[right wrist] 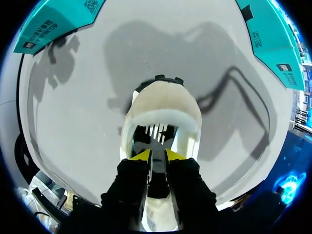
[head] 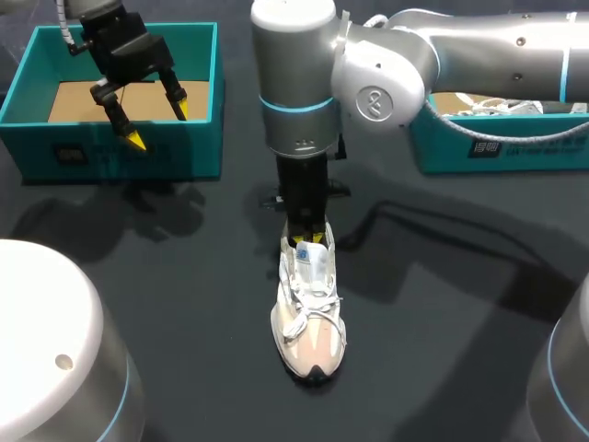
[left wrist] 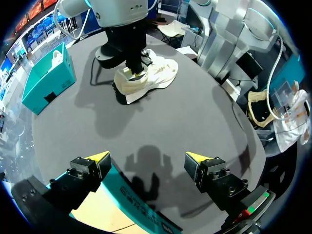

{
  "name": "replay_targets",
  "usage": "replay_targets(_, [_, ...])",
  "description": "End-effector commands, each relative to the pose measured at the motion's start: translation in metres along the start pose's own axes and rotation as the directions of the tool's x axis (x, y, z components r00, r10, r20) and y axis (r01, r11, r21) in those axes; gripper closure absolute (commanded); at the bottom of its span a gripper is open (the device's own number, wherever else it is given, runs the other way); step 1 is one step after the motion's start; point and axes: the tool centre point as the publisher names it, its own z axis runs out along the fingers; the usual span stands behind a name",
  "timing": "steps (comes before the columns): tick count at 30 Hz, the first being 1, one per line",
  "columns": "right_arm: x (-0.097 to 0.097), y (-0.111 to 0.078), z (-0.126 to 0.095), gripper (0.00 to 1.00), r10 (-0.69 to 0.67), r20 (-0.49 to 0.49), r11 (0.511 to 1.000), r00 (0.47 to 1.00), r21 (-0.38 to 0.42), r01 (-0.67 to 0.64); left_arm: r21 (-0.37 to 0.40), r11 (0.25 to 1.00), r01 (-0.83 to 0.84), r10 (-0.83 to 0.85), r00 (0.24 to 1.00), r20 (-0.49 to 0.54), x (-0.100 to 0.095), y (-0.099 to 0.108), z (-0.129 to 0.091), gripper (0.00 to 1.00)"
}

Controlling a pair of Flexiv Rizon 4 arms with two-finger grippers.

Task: Take the shoe out of the shoebox, open the shoe tongue, remove and reinsert the insole, then place the shoe into the shoebox

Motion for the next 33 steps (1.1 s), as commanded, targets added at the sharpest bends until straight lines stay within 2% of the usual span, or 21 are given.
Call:
replay_targets(1, [0.001, -0.005, -0.002, 0.79, 0.005, 0.002, 1.0, 1.0, -0.001, -0.005, -0.002, 1.0, -0.001, 0.001, 1.0, -0.001, 0.0, 0.0, 0.0, 0.0])
replay_targets(10, [-0.002, -0.015, -0.002, 0.67, -0.007, -0.019, 1.0, 1.0, -0.001, 0.007, -0.002, 1.0, -0.001, 0.001, 1.0, -0.001, 0.0, 0.0, 0.0, 0.0])
replay_targets(16, [0.002, -0.016, -0.002, 0.5, -0.027, -0.027, 1.0, 0.999, 0.011, 0.028, -0.002, 1.0, -0.001, 0.001, 1.0, -0.001, 0.0, 0.0, 0.0, 0.0])
replay_targets(20, [0.004, -0.018, -0.001, 0.16, -0.028, -0.03, 0.999, 0.999, 0.019, 0.028, -0.002, 1.0, -0.001, 0.001, 1.0, -0.001, 0.0, 0.0, 0.0, 0.0])
replay_targets(23, [0.006, -0.019, -0.002, 0.02, -0.025, -0.031, 0.999, 0.999, 0.021, 0.025, -0.002, 1.0, -0.001, 0.001, 1.0, -0.001, 0.0, 0.0, 0.0, 0.0])
replay_targets(33, [0.009, -0.028, -0.007, 0.0, -0.008, -0.018, 1.0, 1.0, 0.01, 0.008, -0.002, 1.0, -0.001, 0.001, 1.0, -0.001, 0.0, 0.0, 0.0, 0.0])
